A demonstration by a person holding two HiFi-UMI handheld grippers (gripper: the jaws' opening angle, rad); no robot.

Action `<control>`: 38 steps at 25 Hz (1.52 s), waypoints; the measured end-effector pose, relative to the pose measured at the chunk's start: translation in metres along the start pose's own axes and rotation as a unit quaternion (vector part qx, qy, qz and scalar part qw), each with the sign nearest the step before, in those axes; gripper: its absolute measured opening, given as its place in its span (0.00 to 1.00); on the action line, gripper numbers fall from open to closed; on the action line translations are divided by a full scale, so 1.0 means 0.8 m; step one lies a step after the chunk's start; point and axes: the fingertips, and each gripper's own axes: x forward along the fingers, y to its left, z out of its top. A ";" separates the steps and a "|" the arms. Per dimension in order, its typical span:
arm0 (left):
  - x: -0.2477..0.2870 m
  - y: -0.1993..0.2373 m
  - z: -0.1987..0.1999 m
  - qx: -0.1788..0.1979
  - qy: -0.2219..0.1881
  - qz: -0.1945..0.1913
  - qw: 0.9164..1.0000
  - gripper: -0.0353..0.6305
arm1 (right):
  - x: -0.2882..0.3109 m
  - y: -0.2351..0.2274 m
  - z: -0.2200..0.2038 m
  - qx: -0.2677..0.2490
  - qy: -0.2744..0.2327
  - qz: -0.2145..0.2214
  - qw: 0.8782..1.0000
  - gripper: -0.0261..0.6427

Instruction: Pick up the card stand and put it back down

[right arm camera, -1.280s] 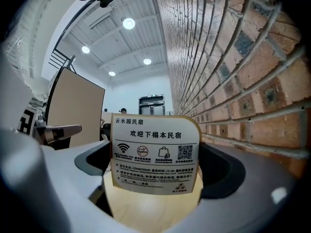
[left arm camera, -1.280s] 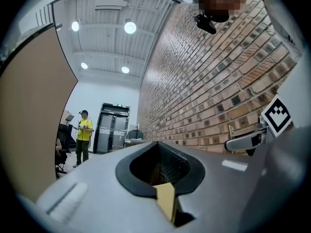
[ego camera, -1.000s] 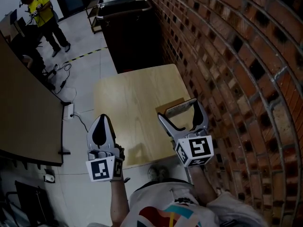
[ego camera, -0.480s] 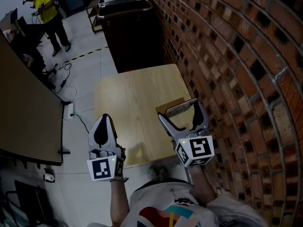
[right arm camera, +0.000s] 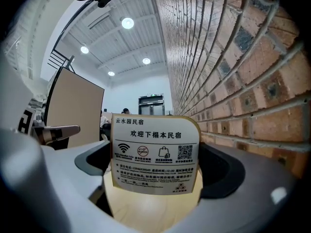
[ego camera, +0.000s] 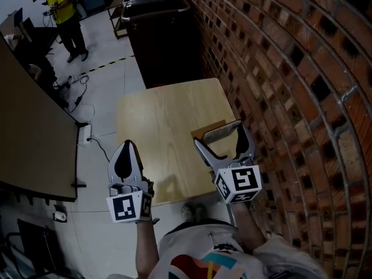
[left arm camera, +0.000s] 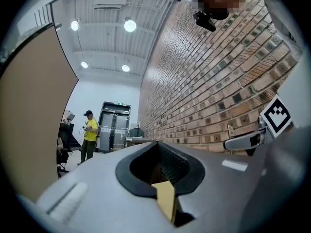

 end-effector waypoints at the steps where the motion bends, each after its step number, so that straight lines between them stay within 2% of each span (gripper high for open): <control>1: 0.000 0.001 0.000 -0.001 -0.001 0.002 1.000 0.06 | 0.004 -0.001 -0.003 -0.001 0.002 0.000 1.000 0.86; 5: -0.001 0.003 -0.010 -0.009 0.006 0.001 1.000 0.06 | 0.034 -0.006 -0.020 -0.011 0.015 -0.002 1.000 0.86; 10: 0.007 -0.001 -0.026 -0.017 0.021 -0.005 1.000 0.06 | 0.108 -0.027 -0.041 -0.023 0.030 -0.010 0.999 0.86; 15: 0.013 0.004 -0.040 -0.011 0.035 -0.006 0.999 0.06 | 0.185 -0.052 -0.064 -0.069 0.044 -0.029 0.996 0.85; 24: 0.033 0.035 -0.075 -0.009 0.074 0.020 0.997 0.06 | 0.303 -0.101 -0.159 -0.041 0.124 -0.060 0.990 0.85; 28: 0.036 0.049 -0.091 -0.006 0.091 0.031 0.995 0.06 | 0.330 -0.101 -0.198 -0.040 0.146 -0.059 0.987 0.85; 38: 0.035 0.083 -0.116 -0.002 0.118 0.059 0.991 0.06 | 0.377 -0.104 -0.277 0.016 0.211 -0.072 0.975 0.85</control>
